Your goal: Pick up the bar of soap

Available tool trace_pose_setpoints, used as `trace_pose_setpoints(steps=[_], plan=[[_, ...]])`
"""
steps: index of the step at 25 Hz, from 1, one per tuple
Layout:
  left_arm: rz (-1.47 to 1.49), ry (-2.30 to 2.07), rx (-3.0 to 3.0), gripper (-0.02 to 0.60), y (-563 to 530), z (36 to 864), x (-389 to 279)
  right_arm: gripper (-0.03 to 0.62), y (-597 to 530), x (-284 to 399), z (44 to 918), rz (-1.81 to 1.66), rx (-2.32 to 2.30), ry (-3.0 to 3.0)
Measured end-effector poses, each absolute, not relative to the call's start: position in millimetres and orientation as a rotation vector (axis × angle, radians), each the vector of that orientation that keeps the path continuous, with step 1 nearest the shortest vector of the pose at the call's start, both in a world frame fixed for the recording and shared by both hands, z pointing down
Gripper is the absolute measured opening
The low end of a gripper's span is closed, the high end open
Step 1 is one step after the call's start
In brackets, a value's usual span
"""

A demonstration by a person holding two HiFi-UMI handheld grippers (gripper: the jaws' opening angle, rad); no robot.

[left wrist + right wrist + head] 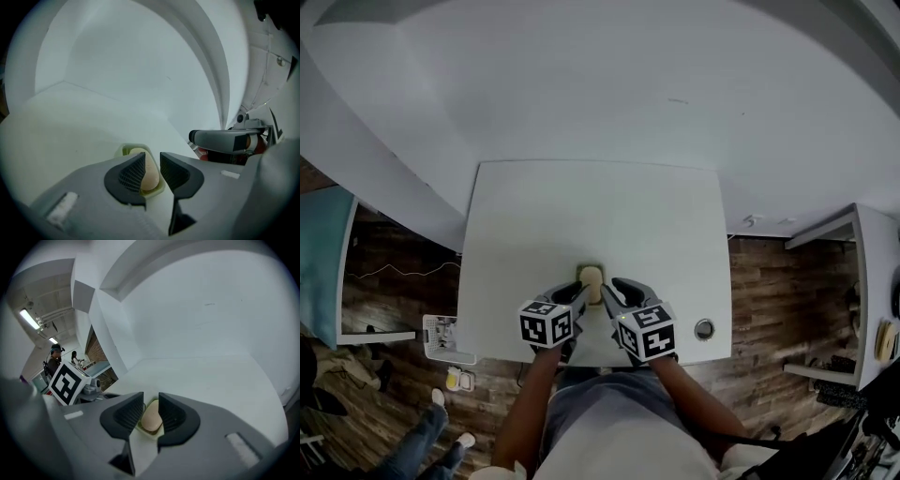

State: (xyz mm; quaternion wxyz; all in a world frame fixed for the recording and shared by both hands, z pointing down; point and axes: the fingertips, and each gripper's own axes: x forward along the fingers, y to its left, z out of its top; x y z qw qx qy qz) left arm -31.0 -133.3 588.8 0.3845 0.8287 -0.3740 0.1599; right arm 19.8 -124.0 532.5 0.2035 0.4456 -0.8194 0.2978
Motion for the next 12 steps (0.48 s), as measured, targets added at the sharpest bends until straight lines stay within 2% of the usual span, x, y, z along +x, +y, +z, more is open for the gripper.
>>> trace_pose_setpoints(steps=[8, 12], plan=[[0.448, -0.897, 2.037, 0.161, -141.0, 610.1, -32.2, 0.163, -127.5, 13.7, 558.9, 0.953, 1.202, -2.231], [0.399, -0.836, 1.978, 0.169, -138.5, 621.5, -30.6, 0.183, -129.2, 9.4, 574.0, 1.047, 1.173, -2.197]])
